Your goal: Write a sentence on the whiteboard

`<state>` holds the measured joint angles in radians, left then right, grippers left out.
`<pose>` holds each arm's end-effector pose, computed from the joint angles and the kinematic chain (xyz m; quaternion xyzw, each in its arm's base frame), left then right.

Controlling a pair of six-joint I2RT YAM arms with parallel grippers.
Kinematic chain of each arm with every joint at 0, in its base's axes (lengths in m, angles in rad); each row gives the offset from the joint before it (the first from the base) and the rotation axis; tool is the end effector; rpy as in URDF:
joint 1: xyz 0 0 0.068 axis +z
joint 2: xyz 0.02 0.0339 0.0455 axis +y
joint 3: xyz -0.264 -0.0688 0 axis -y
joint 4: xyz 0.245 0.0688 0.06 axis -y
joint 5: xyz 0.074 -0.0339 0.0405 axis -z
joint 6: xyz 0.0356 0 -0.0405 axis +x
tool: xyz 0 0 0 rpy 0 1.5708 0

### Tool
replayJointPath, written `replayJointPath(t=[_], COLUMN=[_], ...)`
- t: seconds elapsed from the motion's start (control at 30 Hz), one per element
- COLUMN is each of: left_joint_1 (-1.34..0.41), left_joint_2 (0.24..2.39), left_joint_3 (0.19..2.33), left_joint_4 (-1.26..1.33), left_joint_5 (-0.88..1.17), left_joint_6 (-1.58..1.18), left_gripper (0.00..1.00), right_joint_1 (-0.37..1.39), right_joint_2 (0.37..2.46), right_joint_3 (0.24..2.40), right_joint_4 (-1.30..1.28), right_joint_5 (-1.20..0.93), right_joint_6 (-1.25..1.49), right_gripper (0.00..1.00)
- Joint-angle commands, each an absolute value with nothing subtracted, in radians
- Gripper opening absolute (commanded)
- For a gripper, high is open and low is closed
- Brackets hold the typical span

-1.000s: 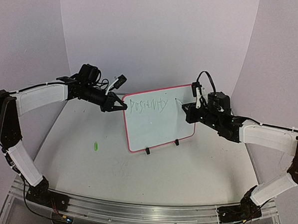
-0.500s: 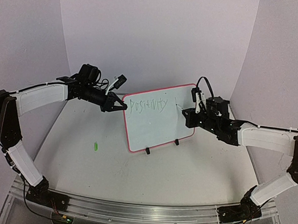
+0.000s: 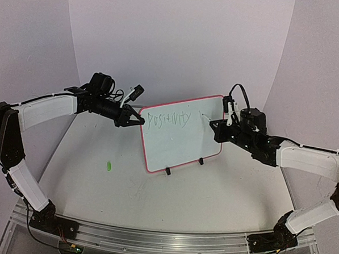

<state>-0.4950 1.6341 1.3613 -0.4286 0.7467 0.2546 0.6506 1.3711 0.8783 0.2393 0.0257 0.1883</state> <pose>0.3100 -0.1948 0.3041 0.4521 0.7297 -0.3754 0.3496 0.2536 0.1918 0.2817 -0.1735 0.7715 0.2400 0.5631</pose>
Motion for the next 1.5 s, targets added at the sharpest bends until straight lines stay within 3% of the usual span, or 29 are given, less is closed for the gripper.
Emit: replayJointPath(t=[0.0, 0.67, 1.1, 1.47], left_joint_1=[-0.512, -0.513, -0.512, -0.515], left_joint_2=[1.638, 1.636, 1.636, 1.634], left_joint_3=[1.368, 1.367, 1.368, 1.367], left_joint_4=[-0.502, -0.504, -0.503, -0.504], left_joint_5=[0.699, 0.698, 0.691, 0.688], left_joint_6=[0.288, 0.29, 0.287, 0.287], left_gripper=[0.0, 0.0, 0.0, 0.0], right_joint_1=[0.655, 0.657, 0.657, 0.657], right_joint_2=[1.342, 1.456, 1.313, 1.406], right_joint_3=[0.914, 1.025, 0.908, 0.949], right_joint_4=[0.271, 0.276, 0.279, 0.267], right_joint_5=[0.015, 0.025, 0.074, 0.077], right_joint_6=[0.177, 0.137, 0.171, 0.153], right_gripper=[0.0, 0.0, 0.0, 0.0])
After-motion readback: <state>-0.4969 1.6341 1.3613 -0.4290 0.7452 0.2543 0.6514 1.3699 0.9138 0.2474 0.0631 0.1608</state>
